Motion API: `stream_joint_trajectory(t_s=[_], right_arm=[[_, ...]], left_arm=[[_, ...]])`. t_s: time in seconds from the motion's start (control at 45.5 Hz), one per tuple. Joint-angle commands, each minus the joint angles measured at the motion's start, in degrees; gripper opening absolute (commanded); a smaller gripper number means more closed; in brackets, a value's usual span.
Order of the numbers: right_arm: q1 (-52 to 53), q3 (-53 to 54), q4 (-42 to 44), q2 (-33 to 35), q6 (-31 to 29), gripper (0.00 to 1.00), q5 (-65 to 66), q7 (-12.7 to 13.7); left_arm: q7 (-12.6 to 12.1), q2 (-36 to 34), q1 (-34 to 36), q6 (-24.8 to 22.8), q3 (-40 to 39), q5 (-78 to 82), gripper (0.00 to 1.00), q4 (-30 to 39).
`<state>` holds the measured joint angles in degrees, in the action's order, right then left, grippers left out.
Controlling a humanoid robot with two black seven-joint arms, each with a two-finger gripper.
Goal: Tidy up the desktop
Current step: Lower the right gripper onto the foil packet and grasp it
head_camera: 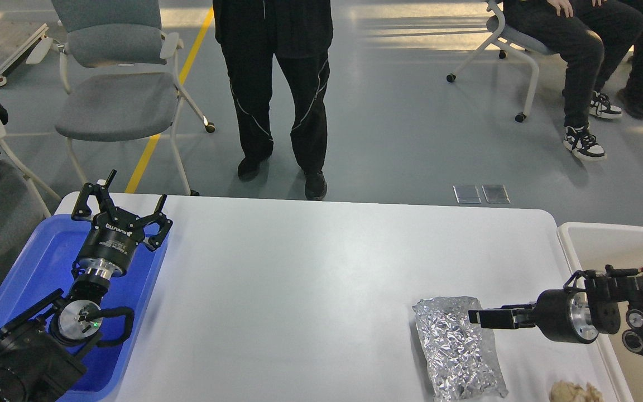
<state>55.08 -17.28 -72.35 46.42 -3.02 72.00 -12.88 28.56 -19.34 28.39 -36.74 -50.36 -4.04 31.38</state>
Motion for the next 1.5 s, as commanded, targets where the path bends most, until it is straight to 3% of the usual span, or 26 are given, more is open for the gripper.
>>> stream_joint_trajectory(t_s=[0.0,0.154,0.55,0.858,0.924,1.056,1.122,1.144,1.474], right_arm=[[-5.06,-1.01,4.93,-2.73,1.87,0.99,1.21,0.58],[-7.88,-0.3,7.04,-4.58,6.35,0.99,1.12,1.28],[-8.23,0.66,7.48,-5.9,6.62,0.99,0.15,1.28],[-8.94,1.19,8.71,-8.36,6.8,0.83,0.15,1.28],[-8.94,1.72,8.71,-8.45,6.8,0.74,0.15,1.28],[-8.76,1.72,8.8,-8.54,6.8,0.35,0.51,1.28],[-8.67,1.46,8.89,-8.45,6.71,0.04,0.68,1.28],[-8.76,1.46,9.15,-8.45,6.71,0.0,0.59,1.28],[-8.06,1.11,10.65,-8.1,6.8,0.0,0.42,0.75]], left_arm=[[0.0,0.0,0.0,0.0,0.0,0.0,1.0,0.0],[0.0,0.0,0.0,-0.08,0.0,0.0,1.0,0.0],[0.0,0.0,0.0,-0.09,0.0,0.0,1.0,0.0],[0.0,0.0,0.0,0.0,0.0,0.0,1.0,0.0],[0.0,0.0,0.0,0.0,0.0,0.0,1.0,0.0],[0.0,0.0,0.0,-0.08,0.0,0.0,1.0,0.0],[0.0,0.0,0.0,0.0,0.0,0.0,1.0,0.0],[0.0,0.0,0.0,0.0,0.0,0.0,1.0,0.0],[0.0,0.0,0.0,-0.08,0.0,0.0,1.0,0.0]])
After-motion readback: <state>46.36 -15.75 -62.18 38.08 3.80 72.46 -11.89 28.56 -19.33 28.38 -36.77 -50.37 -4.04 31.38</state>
